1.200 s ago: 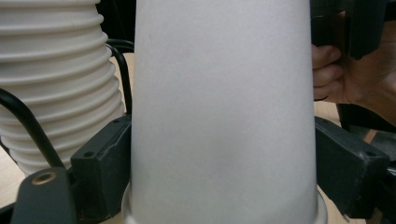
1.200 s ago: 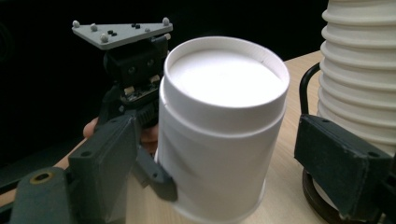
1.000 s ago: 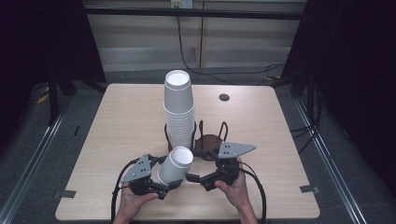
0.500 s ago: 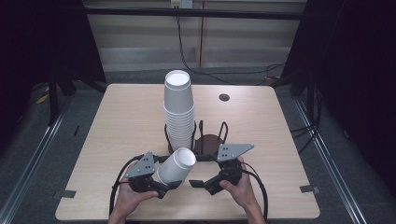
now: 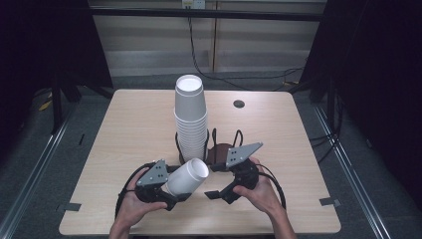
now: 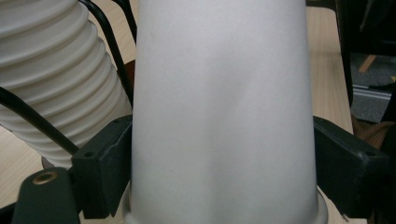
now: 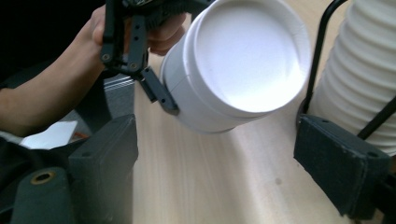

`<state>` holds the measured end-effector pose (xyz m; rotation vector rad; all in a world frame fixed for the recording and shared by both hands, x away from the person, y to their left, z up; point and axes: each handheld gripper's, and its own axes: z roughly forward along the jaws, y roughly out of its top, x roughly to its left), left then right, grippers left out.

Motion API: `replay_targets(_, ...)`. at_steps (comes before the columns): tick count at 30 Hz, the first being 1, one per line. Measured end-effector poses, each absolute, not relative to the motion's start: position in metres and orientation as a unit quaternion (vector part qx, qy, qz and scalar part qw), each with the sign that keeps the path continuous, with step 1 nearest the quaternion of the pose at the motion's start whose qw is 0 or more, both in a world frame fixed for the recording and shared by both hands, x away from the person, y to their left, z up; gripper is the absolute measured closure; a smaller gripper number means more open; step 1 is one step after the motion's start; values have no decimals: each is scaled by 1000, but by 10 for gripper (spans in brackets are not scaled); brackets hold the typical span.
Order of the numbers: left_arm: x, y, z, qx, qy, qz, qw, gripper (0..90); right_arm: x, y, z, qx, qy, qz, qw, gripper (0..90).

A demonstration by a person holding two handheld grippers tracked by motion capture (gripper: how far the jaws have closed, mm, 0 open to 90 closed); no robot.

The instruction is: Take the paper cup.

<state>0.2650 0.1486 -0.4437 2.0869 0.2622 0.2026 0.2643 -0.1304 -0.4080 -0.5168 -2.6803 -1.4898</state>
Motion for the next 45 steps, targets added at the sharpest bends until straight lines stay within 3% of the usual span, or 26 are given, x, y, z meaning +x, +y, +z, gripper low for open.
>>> replay_targets(23,270,132,-440,908,81,83,403,153,268,-132,-417,-167,-904,-394,8,138)
replay_targets(26,271,130,-439,913,76,84,391,153,270,-132,-419,-165,-907,-388,22,171)
replay_targets(45,267,114,-438,938,40,81,335,154,280,-124,-427,-158,-939,-304,33,176)
